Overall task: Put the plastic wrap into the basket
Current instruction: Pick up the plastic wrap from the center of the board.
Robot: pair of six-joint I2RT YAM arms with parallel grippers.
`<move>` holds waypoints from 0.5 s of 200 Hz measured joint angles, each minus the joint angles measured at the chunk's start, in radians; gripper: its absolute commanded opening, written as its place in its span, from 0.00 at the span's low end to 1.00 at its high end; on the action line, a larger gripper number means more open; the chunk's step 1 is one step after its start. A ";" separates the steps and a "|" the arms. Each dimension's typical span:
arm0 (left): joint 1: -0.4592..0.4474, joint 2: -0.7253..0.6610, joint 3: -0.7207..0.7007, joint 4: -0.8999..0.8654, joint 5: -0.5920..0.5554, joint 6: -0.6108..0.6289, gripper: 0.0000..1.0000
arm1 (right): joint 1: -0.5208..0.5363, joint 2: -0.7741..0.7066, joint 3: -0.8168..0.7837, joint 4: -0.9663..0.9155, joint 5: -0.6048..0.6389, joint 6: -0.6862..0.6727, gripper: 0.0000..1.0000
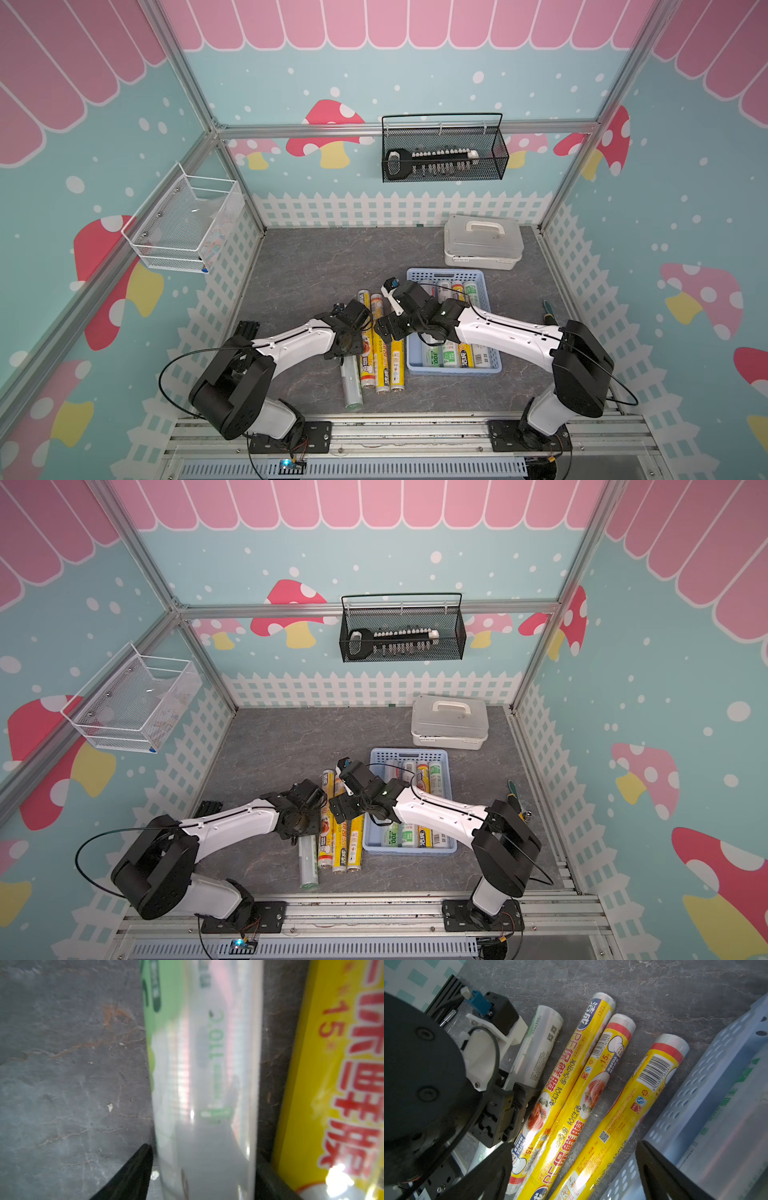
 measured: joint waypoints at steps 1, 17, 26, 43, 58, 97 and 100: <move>0.000 0.000 0.000 0.001 0.000 -0.001 0.68 | 0.000 0.000 0.000 0.000 0.000 0.000 0.95; 0.001 0.006 0.000 0.023 0.004 -0.006 0.67 | 0.000 0.000 -0.001 0.000 0.002 0.001 0.95; 0.001 0.009 -0.002 0.036 0.004 -0.009 0.65 | 0.000 0.000 -0.004 0.000 0.004 0.002 0.95; 0.001 0.010 -0.005 0.049 0.000 -0.010 0.59 | 0.000 0.000 -0.011 -0.001 0.010 0.003 0.95; 0.001 0.009 -0.008 0.058 -0.008 -0.017 0.52 | 0.000 0.000 -0.016 -0.002 0.016 0.003 0.95; 0.001 -0.003 -0.015 0.063 -0.015 -0.016 0.34 | 0.000 0.000 -0.016 -0.003 0.020 0.003 0.95; 0.001 -0.005 -0.015 0.061 -0.015 -0.016 0.32 | 0.000 0.000 -0.016 -0.003 0.021 0.003 0.95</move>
